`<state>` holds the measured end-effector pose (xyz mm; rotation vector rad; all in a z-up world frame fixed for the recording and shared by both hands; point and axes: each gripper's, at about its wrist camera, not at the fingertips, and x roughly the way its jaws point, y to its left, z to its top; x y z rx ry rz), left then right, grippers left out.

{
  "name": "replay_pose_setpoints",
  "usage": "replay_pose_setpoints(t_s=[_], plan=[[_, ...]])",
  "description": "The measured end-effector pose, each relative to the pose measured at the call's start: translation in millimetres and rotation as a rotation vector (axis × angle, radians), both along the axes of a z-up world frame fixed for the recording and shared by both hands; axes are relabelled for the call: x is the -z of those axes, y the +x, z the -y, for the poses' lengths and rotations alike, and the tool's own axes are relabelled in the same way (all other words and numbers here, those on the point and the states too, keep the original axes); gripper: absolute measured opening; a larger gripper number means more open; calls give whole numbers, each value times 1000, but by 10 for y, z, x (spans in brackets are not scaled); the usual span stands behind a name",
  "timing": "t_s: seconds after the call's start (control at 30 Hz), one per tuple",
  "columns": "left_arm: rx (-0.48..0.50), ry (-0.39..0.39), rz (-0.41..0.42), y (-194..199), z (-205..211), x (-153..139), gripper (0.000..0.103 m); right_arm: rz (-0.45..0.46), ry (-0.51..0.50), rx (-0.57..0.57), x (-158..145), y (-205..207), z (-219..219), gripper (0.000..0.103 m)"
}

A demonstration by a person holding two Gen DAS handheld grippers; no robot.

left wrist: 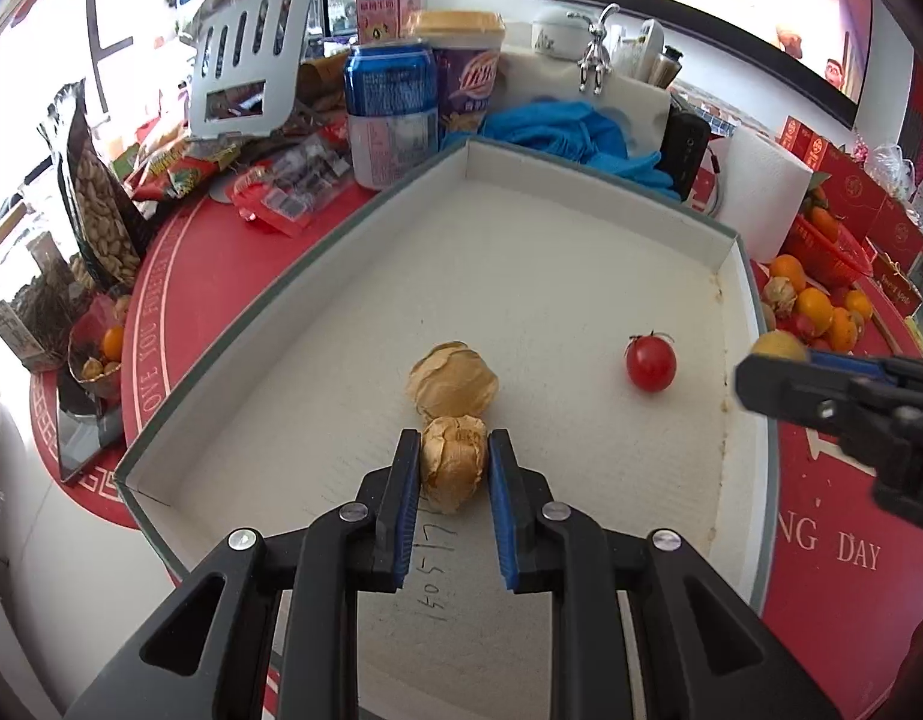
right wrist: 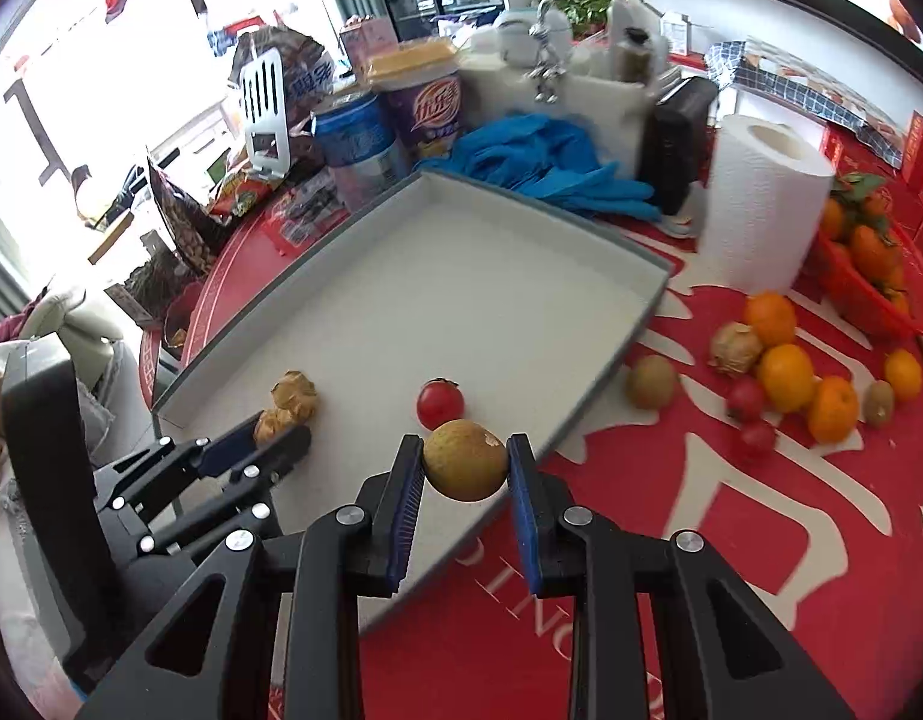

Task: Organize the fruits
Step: 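Set the physalis beside the first one with the left gripper while the right releases the kiwi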

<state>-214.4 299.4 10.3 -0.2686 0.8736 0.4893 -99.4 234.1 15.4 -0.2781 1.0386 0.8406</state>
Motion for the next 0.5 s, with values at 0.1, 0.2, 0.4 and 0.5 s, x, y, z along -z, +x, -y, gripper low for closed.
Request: replay_pose_setpoints(t_s=[0.1,0.2,0.4,0.5], plan=[[-13,12,4,-8,25,4,24,1,-19,-9,75,4,-66,29],[-19,26,4,-5,48,6,24,9,-29,-19,120,10,-109,29],[-28,15,2,6,27,1,24,8,-32,-19,124,39,-167,29],[-31,15,3,2,28,-1,24,15,-29,-23,102,35,-196,29]])
